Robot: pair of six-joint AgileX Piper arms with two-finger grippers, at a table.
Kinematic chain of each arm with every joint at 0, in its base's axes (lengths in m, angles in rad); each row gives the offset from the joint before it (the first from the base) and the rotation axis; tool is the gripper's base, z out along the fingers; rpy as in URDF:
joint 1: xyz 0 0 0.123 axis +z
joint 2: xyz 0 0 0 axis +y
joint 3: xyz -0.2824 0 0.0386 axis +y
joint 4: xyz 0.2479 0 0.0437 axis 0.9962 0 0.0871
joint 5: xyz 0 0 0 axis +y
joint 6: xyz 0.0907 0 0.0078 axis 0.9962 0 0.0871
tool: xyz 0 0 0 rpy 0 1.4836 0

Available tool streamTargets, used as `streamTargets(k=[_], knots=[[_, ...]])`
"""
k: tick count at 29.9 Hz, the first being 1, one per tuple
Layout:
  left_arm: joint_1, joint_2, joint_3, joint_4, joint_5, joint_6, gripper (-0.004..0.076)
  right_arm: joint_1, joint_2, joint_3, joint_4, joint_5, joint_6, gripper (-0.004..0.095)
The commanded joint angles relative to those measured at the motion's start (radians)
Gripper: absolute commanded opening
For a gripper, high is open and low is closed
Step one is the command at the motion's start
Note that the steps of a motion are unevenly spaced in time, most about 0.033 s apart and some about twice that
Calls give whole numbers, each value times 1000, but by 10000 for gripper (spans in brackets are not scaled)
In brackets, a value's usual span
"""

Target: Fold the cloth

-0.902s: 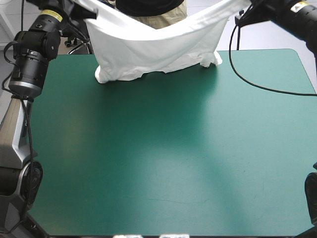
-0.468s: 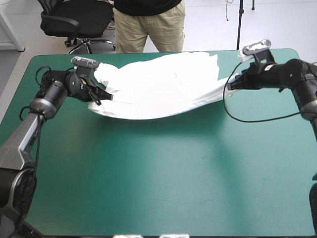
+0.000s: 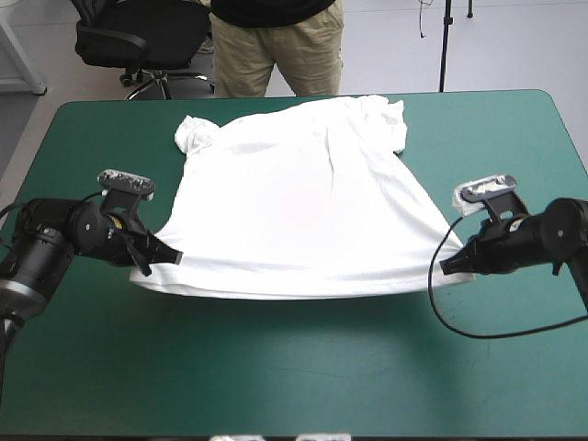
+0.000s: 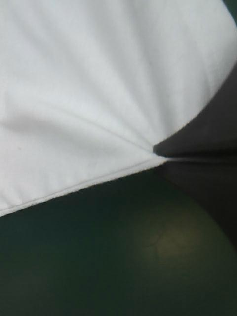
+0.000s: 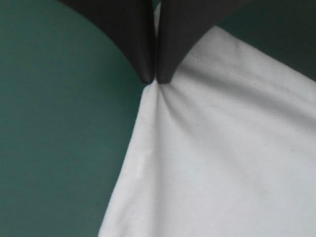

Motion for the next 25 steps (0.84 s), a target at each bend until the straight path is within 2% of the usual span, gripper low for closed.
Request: streamTargets(k=[1, 4, 11, 18, 25], knots=[[0, -98, 46, 15, 87, -2, -17, -7, -111, 18, -62, 72, 63, -17], [0, -151, 115, 15, 153, -5, -17, -7, -175, 56, -73, 149, 74, -17], [0, -257, 252, 15, 218, -10, -17, -7, -267, 197, 49, 181, 67, -16], [0, -314, 342, 7, 212, -10, -17, -7, -267, 373, 73, 113, 58, -14], [0, -312, 415, 7, 182, -10, -17, -7, -267, 441, 77, 68, 54, -14]])
